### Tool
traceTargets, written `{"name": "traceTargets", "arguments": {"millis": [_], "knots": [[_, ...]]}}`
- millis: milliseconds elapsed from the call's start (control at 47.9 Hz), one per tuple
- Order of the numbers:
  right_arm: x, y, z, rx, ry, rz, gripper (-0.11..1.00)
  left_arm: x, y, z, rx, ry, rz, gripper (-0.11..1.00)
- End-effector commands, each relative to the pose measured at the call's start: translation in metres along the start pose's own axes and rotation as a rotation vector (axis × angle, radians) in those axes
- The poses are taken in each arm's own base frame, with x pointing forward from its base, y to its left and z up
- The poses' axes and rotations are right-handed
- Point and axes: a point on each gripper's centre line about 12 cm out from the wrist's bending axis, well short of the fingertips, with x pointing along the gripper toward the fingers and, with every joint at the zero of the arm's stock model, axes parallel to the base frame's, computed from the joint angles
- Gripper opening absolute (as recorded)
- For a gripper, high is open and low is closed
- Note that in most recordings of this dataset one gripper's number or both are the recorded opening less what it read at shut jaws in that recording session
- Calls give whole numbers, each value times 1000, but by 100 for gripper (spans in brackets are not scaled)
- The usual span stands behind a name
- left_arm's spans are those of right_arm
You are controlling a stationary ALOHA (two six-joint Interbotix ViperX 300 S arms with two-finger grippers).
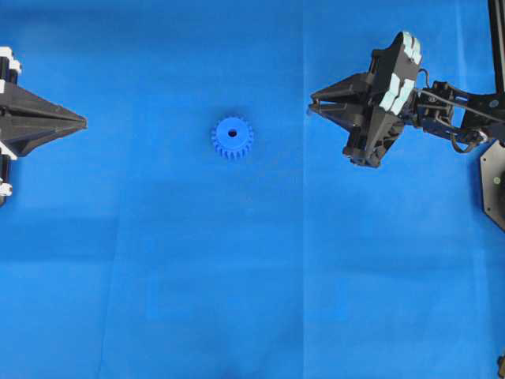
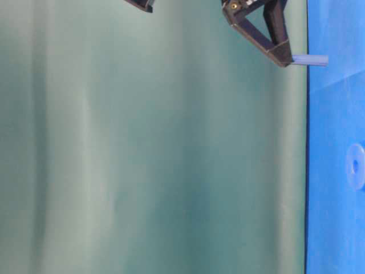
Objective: Insert the shaft placed at a random location into the center hole of the small gear at another random location.
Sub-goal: 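Close the right gripper on the silver shaft and lift it, then carry the shaft with the right gripper over the blue gear's hole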
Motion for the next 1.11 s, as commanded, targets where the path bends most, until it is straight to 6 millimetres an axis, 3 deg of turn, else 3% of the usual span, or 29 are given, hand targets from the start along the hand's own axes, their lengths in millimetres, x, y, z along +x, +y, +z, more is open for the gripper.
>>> {"name": "traceTargets", "arguments": {"millis": [0,188,814,1086], "knots": [[-1,3,11,2,-34,9,3,1,1,4,0,-12,4,0],[4,7,15,-1,-37,17,3,1,0,4,0,-11,3,0],[77,52,53,-20,-21,95,3,1,0,5,-1,-14,3,0],[92,66,59,-26,-8,119,3,1,0,4,-2,-11,3,0]]}}
